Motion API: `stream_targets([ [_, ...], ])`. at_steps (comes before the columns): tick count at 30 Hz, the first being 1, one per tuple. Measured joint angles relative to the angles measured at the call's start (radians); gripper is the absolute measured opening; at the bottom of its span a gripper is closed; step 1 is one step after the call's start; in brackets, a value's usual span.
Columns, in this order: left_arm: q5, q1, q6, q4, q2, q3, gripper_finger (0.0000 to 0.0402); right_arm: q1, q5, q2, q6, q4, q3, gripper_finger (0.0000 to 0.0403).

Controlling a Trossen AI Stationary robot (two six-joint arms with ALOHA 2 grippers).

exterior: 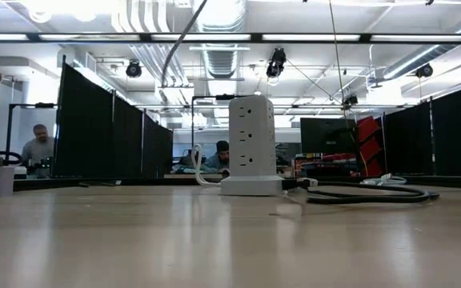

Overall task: Plug in charger cables
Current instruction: Insert the center white charger cable into the bottom left white outlet extension

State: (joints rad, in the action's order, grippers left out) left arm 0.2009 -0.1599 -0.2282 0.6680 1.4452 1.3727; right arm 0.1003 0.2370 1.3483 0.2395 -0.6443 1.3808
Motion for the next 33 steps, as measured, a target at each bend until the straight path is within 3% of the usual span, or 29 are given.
stream_targets([
  [5,0.001,0.006,0.003,-0.005,0.0,0.0,0.0103,0.007,0.009,0.002,0.002,0.009,0.003,0.0004],
  [12,-0.048,0.001,0.076,-0.004,0.046,0.007,0.0104,0.006,-0.183,0.01,-0.12,0.09,0.005,0.0004],
  [25,-0.054,0.0,0.147,0.146,0.01,0.009,0.0102,0.035,-0.237,0.024,-0.21,0.126,0.002,0.0004],
  [33,-0.055,0.0,0.159,0.069,0.011,0.008,0.0103,0.033,-0.235,0.028,-0.214,0.098,0.001,0.0004],
])
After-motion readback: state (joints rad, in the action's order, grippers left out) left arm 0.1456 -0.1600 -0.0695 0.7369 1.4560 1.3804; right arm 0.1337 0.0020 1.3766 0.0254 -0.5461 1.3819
